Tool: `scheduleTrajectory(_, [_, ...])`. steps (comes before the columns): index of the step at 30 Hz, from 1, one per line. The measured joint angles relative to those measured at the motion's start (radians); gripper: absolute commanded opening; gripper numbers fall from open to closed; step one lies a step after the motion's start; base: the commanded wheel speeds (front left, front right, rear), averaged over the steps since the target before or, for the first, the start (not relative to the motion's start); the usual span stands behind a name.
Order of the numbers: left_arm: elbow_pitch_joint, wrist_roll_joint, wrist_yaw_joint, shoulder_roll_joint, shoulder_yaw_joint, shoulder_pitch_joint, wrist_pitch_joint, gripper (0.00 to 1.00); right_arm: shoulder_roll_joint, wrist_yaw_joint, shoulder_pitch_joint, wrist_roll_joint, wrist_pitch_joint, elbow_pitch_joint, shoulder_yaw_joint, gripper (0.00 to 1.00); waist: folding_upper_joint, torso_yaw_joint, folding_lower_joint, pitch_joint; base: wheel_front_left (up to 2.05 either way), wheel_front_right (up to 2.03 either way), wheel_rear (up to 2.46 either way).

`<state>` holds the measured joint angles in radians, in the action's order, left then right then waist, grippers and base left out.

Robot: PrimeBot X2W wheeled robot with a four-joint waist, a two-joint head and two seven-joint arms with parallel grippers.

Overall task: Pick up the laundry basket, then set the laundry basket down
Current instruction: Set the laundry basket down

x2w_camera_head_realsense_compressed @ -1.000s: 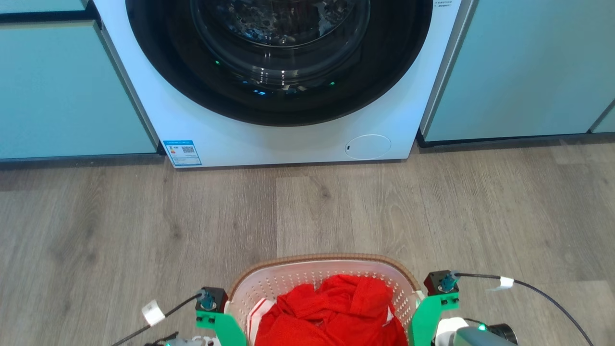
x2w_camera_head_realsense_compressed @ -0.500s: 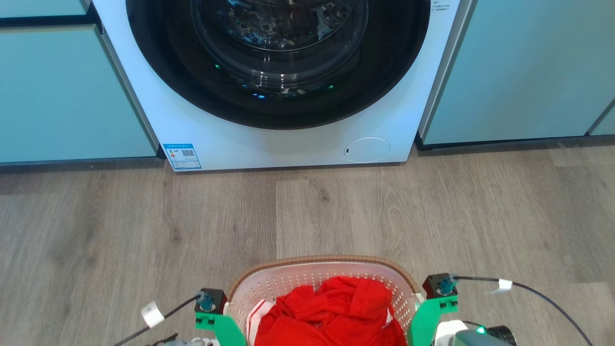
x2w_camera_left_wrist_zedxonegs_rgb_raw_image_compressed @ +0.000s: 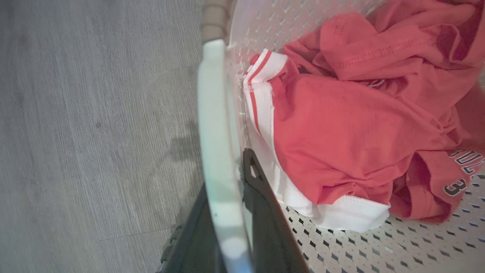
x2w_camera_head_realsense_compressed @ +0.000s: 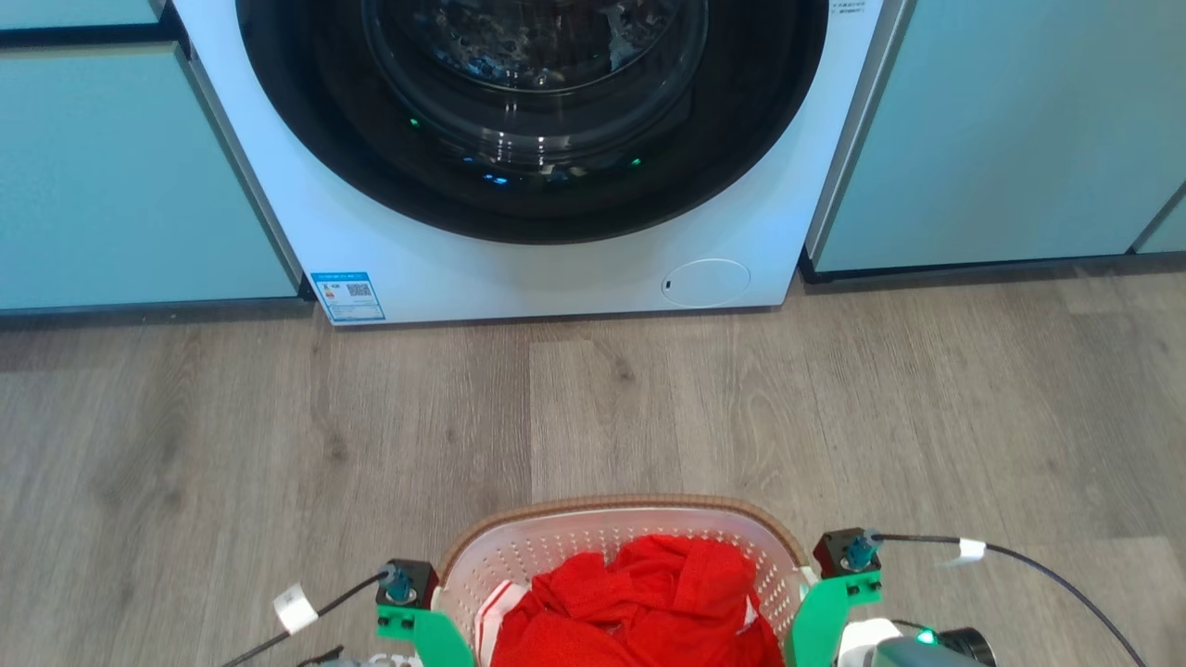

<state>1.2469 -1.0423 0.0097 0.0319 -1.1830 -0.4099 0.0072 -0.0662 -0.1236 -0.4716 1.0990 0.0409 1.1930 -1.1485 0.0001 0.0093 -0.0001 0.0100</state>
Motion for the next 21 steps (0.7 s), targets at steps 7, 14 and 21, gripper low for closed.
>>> scheduleTrajectory(7, [0.001,-0.001,0.001,0.0,-0.004,-0.015,-0.009,0.0,0.0,0.0,-0.035,0.002,-0.008,0.007,-0.017,0.0,0.0,-0.001,0.0,0.038,0.0,0.0,0.0])
scheduleTrajectory(14, [0.002,0.0,0.014,0.0,-0.004,-0.124,-0.026,0.0,0.001,0.0,-0.137,0.002,-0.034,0.022,-0.019,0.0,0.0,-0.002,0.0,0.129,0.0,0.0,0.0])
scheduleTrajectory(21, [0.0,0.003,0.037,-0.001,-0.004,-0.252,-0.054,0.0,0.001,0.0,-0.269,0.002,-0.069,0.042,-0.019,0.0,0.0,-0.003,0.0,0.262,0.0,0.0,0.0])
